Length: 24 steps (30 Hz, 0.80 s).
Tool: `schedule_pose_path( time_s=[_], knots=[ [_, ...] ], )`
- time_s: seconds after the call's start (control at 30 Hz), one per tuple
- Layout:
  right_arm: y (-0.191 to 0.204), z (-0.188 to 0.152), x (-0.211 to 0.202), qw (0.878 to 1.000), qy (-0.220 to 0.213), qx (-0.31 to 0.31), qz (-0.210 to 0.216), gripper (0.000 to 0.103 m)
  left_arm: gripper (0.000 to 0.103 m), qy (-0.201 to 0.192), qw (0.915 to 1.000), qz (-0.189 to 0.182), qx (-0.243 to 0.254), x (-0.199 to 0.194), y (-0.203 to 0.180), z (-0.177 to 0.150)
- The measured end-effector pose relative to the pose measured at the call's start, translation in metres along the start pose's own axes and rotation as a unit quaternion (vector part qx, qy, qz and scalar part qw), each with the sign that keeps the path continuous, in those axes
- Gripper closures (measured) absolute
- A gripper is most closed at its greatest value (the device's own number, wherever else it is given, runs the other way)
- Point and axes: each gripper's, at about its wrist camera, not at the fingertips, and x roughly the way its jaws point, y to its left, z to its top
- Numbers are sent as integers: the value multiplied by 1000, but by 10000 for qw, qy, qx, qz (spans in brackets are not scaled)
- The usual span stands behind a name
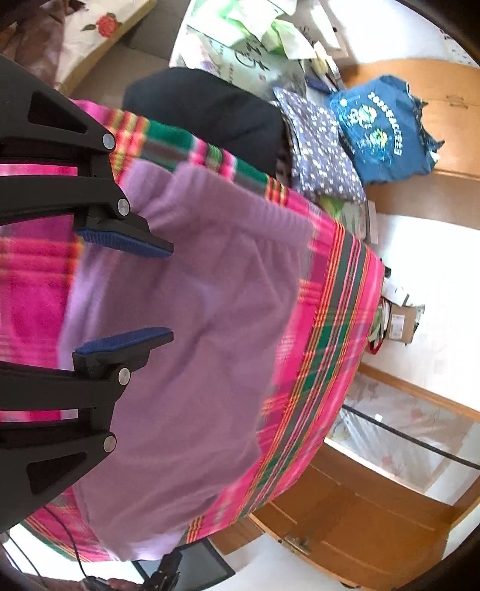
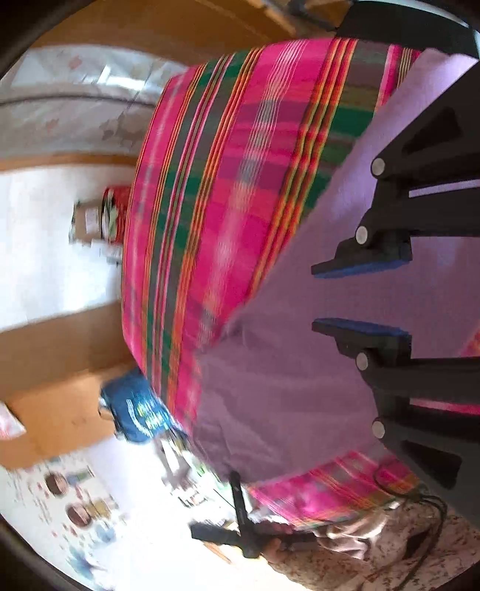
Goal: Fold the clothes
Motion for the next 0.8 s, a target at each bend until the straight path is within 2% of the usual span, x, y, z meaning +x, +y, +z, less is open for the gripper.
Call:
schedule_pose_path(
  time_s=[0.13,0.27,0.47,0.7,0.8],
  knots=[
    [31,-2,18,9990,175,-321,237,79,62,-14,9994,48,-345,-10,18,-9],
    [62,-5,39,9966,293,-616,468,78,62,12,9959,-145,-895,-17,38,-14],
    [123,-12,68,9881,398,-1284,753,78,62,46,9788,-564,-1970,-15,68,-19],
    [155,-13,78,9840,325,-1368,1096,78,62,36,9587,-1036,-2649,-9,77,-12],
    [161,-13,80,9848,296,-1287,1129,77,61,59,9547,-1083,-2772,-5,77,-11]
  ],
)
